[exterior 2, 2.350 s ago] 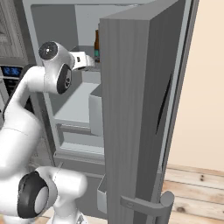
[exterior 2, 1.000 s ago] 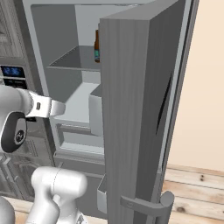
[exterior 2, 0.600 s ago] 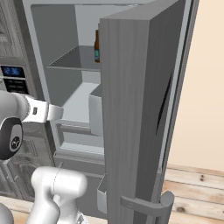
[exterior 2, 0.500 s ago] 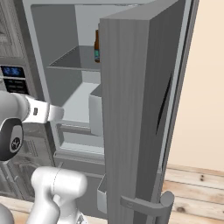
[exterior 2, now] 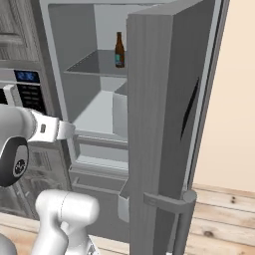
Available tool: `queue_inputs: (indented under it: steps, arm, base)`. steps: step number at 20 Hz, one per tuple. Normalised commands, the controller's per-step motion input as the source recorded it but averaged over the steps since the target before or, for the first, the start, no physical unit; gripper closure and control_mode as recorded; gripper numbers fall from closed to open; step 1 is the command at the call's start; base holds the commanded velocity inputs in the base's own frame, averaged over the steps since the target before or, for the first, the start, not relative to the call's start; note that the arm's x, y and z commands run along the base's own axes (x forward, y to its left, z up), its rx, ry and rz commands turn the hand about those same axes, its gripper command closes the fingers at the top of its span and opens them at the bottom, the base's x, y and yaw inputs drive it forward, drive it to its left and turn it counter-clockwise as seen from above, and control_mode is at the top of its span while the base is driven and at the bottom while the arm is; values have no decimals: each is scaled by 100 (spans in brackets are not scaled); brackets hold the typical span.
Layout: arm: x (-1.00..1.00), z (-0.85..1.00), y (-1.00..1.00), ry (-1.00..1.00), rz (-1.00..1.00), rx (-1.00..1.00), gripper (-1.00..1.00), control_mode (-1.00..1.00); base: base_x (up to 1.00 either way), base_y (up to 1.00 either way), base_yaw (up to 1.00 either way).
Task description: Place the beer on the top shelf of the fridge to keep it out of children's reach, and place the apple and lemon wedge on lower shelves for easy access.
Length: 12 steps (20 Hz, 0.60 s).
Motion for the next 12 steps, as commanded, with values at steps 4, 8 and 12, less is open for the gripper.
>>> queue_inputs:
  steps: [4,8,12]
  arm:
    - [0,0,0,0,0,0,-100,100]
    - [0,0,0,0,0,0,-100,100]
    - [0,0,0,0,0,0,-100,100]
  base:
    - [-19,75,9]
    - [6,100,0]
    - [15,100,0]
